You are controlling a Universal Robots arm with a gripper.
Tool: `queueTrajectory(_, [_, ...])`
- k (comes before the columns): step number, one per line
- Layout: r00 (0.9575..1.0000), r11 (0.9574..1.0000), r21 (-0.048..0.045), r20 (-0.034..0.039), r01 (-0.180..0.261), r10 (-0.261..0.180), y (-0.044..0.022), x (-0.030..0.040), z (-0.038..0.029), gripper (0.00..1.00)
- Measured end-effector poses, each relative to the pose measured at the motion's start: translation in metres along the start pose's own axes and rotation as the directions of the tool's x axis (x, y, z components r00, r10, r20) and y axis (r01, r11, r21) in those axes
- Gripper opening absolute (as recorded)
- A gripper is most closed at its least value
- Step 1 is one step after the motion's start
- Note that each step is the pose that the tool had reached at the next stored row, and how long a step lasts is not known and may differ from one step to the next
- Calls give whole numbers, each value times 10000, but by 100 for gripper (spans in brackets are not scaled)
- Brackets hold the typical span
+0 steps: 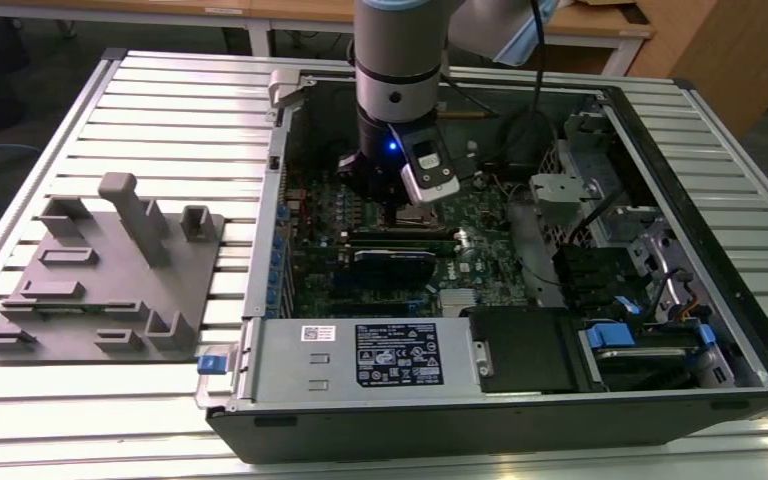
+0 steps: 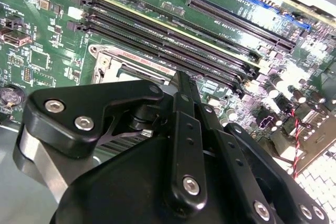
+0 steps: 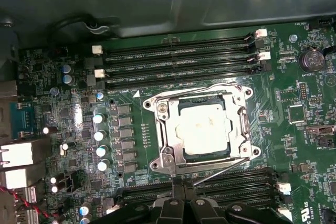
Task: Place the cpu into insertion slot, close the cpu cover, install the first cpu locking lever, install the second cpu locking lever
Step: 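Install the second cpu locking lever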
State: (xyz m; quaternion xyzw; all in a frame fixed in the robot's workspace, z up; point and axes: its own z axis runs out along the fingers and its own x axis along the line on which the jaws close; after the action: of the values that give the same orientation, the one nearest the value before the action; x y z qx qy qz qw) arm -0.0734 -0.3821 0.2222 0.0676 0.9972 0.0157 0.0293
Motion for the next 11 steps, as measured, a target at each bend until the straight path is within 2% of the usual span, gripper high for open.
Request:
queueTrajectory(7, [10000,10000,0,0,-2,2,0,1,1,10])
queueTrajectory(11, [10000,10000,-3,22,-1,1,-4,33,3,10])
